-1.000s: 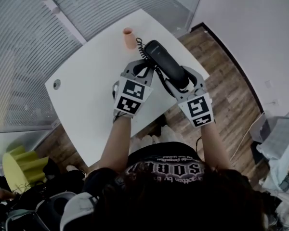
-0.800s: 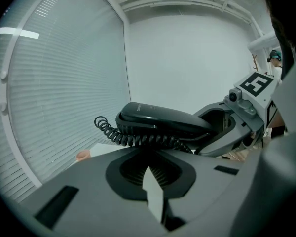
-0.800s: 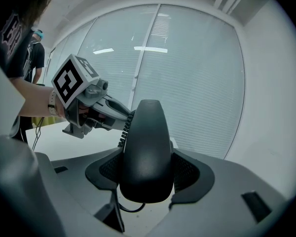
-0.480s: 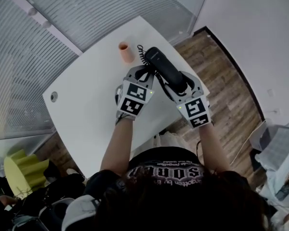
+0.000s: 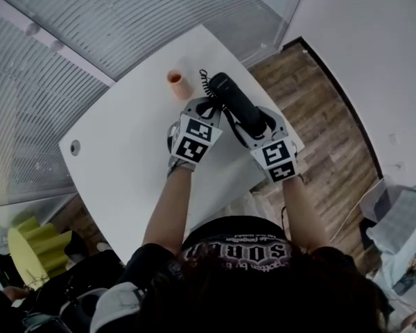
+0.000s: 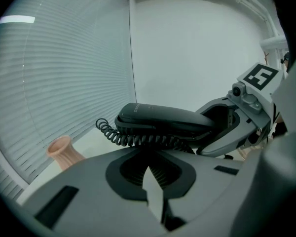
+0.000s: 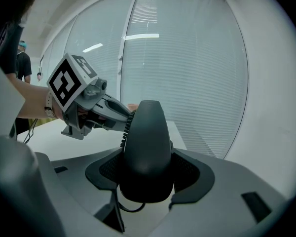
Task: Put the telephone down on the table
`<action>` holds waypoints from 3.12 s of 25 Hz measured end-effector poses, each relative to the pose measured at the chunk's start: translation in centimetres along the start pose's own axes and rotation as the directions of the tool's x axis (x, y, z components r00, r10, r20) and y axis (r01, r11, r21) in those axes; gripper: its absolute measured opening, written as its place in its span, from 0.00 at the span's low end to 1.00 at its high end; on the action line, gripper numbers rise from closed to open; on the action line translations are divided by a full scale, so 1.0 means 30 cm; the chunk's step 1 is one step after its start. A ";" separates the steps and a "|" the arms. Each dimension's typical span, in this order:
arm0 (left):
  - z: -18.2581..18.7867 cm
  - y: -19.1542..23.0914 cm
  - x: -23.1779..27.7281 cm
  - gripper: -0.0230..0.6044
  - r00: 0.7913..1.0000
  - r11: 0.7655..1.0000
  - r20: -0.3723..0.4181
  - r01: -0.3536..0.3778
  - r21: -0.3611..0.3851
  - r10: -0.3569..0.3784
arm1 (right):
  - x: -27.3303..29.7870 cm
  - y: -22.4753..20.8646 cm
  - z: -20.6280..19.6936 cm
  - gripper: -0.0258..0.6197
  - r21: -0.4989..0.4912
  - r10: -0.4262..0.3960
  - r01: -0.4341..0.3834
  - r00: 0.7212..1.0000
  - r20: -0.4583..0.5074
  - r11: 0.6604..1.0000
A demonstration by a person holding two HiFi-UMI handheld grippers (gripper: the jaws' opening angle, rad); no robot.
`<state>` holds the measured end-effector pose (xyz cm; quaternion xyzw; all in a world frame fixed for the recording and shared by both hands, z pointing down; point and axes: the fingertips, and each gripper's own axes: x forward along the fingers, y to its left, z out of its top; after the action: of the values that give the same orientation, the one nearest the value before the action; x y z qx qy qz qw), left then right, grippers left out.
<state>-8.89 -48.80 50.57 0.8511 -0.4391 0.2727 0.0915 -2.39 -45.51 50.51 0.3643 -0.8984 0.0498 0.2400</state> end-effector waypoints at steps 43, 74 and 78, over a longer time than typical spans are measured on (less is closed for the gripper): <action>-0.225 0.040 0.217 0.04 0.980 0.999 -0.196 0.035 -0.033 -0.041 | 0.207 -0.081 -0.223 0.47 0.052 -0.021 0.034 0.969 -0.247 0.998; 0.002 -0.124 -0.274 0.04 0.992 0.990 0.125 0.039 -0.137 -0.021 | -0.145 0.017 0.019 0.30 0.191 -0.187 0.180 0.982 0.015 0.965; -0.006 -0.155 -0.336 0.04 0.991 0.992 0.134 0.029 -0.123 -0.013 | -0.223 0.041 0.041 0.20 0.185 -0.230 0.217 0.972 0.049 0.958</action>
<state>-9.95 -38.93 45.62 0.8647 -0.4514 0.1863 0.1177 0.43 -40.73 46.41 0.4852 -0.8513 0.0898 0.1787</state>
